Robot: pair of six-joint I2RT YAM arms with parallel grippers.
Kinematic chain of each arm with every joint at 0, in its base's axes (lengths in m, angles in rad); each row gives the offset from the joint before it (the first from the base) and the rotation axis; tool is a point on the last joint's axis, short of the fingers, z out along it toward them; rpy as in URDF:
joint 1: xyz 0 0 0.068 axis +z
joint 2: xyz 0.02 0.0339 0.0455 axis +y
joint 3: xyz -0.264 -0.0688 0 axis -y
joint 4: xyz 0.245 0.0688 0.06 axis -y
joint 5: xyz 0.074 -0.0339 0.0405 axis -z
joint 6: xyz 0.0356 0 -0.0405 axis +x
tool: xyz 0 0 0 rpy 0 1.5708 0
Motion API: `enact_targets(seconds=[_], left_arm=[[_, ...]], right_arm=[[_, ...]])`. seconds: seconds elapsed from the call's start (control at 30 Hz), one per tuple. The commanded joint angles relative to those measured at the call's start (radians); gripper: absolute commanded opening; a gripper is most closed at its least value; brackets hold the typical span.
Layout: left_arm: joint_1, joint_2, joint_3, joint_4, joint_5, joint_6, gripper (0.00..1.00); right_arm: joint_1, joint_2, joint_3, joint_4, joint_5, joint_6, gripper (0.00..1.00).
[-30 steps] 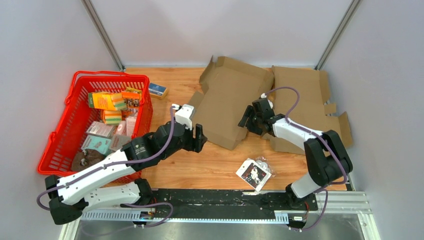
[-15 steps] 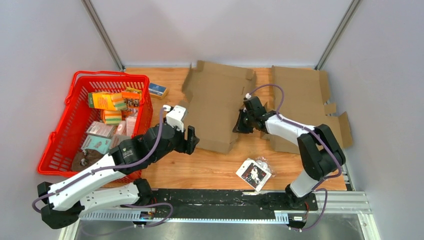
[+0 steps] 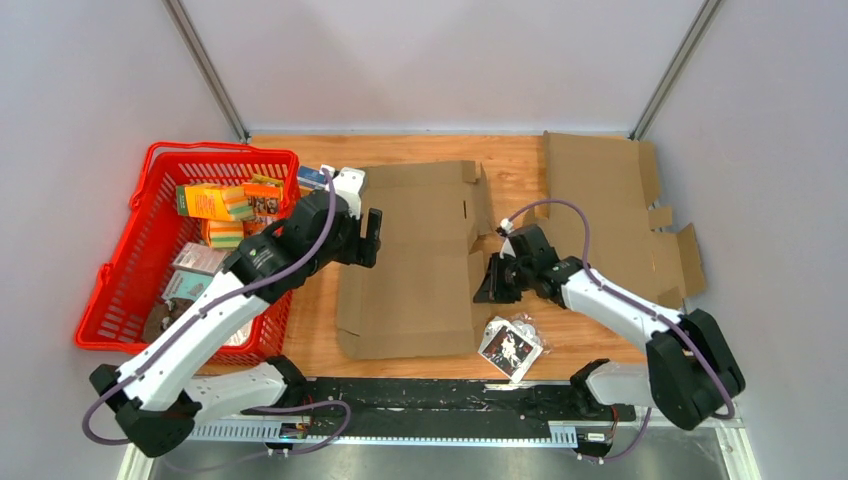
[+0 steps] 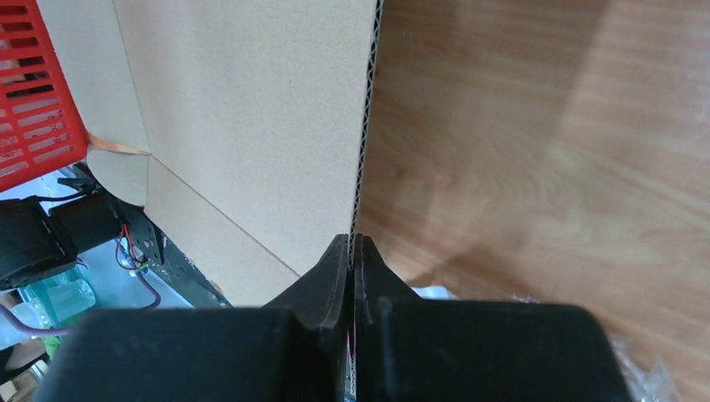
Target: Fold the paper box
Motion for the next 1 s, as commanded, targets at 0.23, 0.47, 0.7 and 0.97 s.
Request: enact_targets(seconds=[0.23, 0.47, 0.7, 0.97], left_arm=[[0.155, 0.268, 0.207, -0.142, 0.013, 0.124, 0.86], [0.230, 0.467, 0.253, -0.062, -0.001, 0.145, 0.78], [0.315, 0.680, 0.380, 0.042, 0.053, 0.142, 0.74], [0.382, 1.005, 0.673, 0.079, 0.017, 0.220, 0.78]], right_arm=[[0.000, -0.158, 0.100, -0.065, 0.281, -0.065, 0.85], [-0.118, 0.116, 0.407, 0.079, 0.275, -0.053, 0.99], [-0.152, 0.569, 0.788, 0.280, 0.145, 0.092, 0.81], [-0.147, 0.698, 0.774, 0.472, 0.028, 0.007, 0.59]])
